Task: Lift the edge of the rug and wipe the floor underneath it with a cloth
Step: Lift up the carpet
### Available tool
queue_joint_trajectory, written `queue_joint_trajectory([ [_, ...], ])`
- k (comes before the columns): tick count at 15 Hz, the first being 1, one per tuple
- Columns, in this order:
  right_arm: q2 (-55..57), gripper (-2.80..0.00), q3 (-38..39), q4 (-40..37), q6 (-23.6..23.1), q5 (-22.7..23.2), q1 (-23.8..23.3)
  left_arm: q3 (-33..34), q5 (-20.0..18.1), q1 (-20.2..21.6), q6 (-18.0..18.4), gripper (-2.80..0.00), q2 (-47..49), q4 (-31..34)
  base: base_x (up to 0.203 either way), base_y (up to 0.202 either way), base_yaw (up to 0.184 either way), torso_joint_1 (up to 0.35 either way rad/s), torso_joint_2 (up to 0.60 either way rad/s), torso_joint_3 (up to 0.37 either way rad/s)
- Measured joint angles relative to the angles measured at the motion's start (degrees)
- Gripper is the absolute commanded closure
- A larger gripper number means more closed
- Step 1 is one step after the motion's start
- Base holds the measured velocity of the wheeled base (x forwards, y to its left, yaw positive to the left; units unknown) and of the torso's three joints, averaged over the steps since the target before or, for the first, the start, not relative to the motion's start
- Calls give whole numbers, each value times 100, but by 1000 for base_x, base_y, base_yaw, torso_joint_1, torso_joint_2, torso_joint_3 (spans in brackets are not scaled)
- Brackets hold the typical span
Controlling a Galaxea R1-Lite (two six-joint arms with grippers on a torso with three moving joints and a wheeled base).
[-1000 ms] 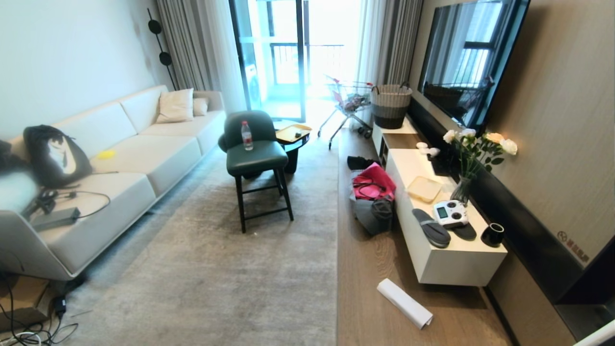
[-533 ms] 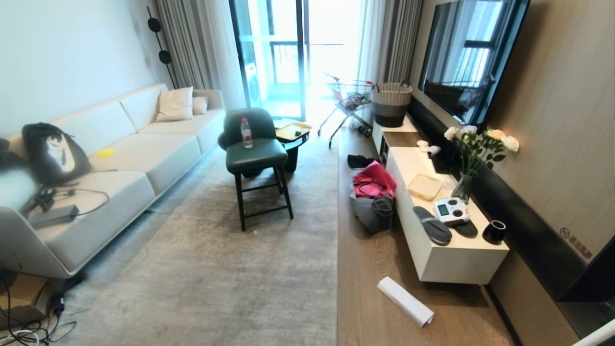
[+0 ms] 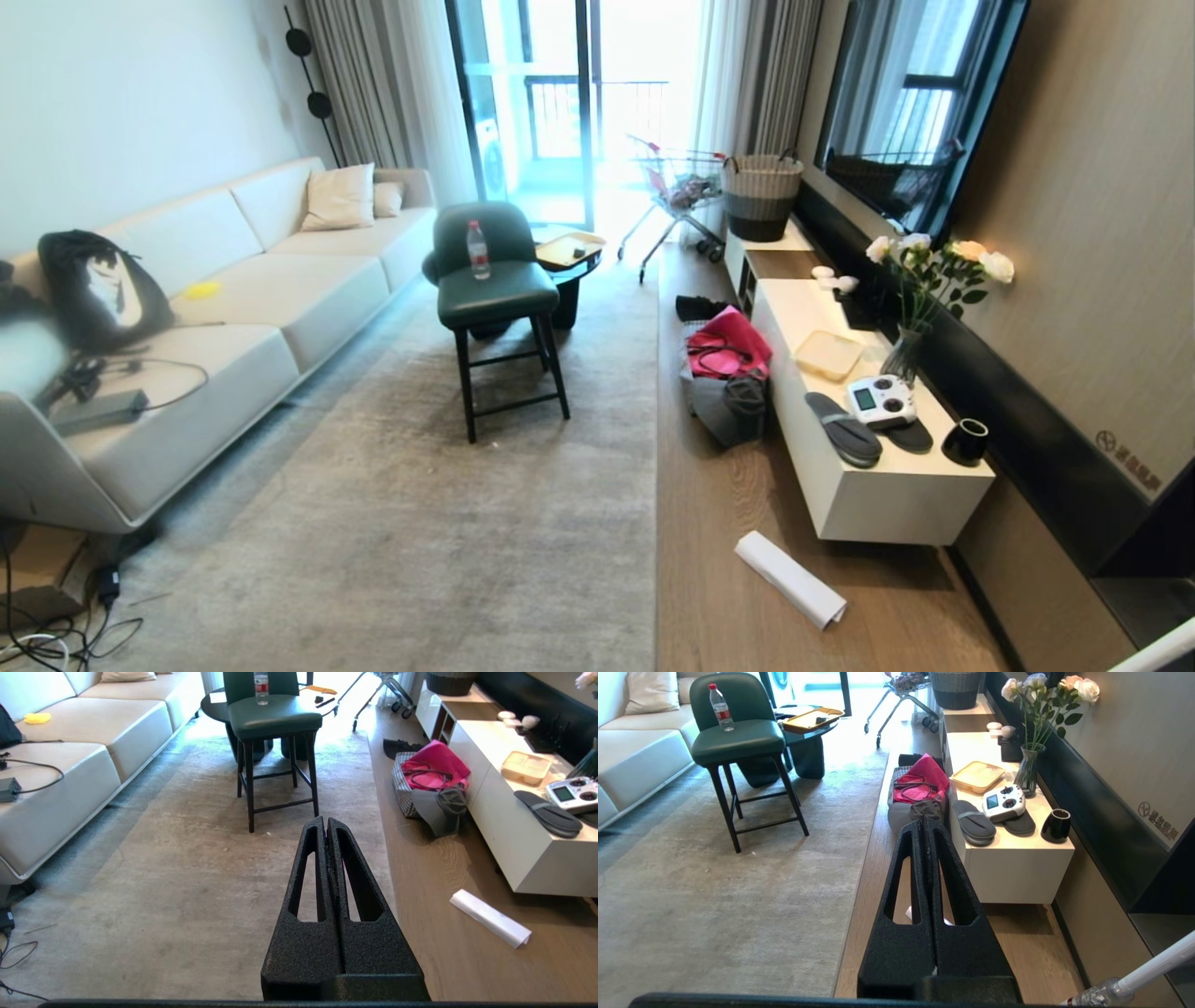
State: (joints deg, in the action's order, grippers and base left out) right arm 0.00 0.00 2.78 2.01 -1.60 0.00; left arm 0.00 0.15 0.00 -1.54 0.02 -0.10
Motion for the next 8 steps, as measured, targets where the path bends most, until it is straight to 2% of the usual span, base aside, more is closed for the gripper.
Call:
queue_joint_trajectory([
  [8, 0, 0, 0, -4, 1, -2, -2, 0, 1, 0, 0, 0, 0, 7, 0, 0, 0, -137, 330, 194],
])
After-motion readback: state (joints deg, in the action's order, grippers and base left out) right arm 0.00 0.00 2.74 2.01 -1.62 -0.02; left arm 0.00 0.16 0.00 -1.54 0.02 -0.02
